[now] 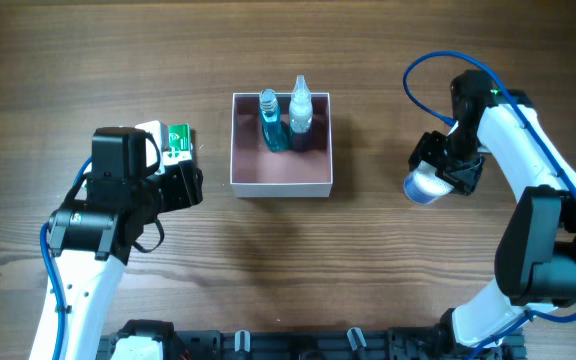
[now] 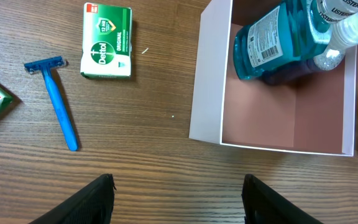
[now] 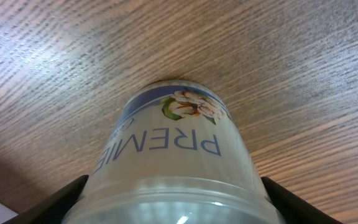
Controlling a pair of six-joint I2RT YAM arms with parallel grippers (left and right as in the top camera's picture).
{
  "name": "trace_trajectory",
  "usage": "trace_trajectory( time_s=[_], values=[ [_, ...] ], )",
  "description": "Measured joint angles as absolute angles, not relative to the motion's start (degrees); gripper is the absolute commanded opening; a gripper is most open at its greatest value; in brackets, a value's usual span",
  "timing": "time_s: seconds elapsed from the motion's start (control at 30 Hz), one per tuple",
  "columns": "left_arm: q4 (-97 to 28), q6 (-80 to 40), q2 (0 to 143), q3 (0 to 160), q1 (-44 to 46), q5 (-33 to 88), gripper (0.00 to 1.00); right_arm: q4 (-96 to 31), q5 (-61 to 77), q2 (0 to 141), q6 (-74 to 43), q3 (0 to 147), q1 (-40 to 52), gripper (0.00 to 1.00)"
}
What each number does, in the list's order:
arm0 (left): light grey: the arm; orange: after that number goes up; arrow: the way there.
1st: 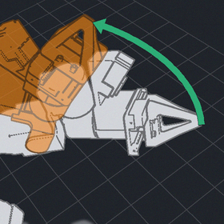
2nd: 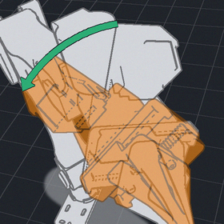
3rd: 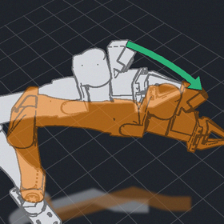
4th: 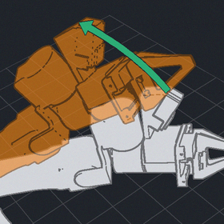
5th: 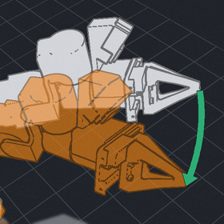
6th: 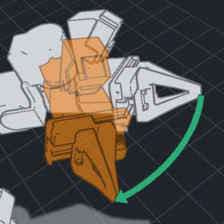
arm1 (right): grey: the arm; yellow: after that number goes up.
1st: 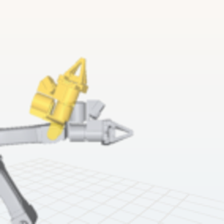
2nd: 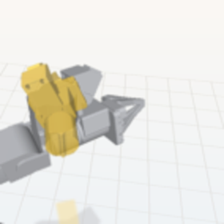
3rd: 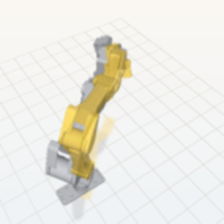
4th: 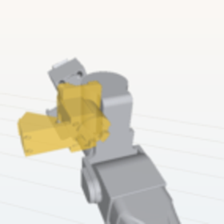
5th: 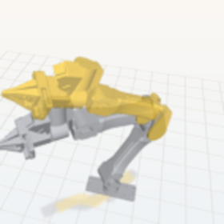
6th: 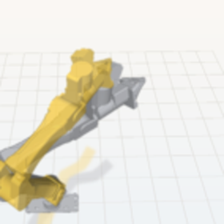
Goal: Pack container
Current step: 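Move the right gripper down onto the white round tub and grasp it, then carry the white tub with the right gripper over the box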
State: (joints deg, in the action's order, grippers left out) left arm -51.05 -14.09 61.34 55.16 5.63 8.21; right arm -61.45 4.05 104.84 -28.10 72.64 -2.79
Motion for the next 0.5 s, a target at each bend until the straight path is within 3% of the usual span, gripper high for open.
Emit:
trace_trajectory(
  time_s=[0.07,0.27,0.5],
  values=[
    [-51.05,-14.09,61.34,55.16,5.63,8.19,0.66,-62.46,4.05,104.36,-27.42,73.89,-2.39,0.04],
    [-51.05,-14.09,61.34,55.16,5.63,8.19,0.66,-63.13,3.95,96.36,-24.62,79.2,1.83,0.04],
    [-51.05,-14.09,61.34,55.16,5.63,8.19,0.66,-62.02,3.05,85.08,-22.33,86.74,15.31,0.04]
  ],
)
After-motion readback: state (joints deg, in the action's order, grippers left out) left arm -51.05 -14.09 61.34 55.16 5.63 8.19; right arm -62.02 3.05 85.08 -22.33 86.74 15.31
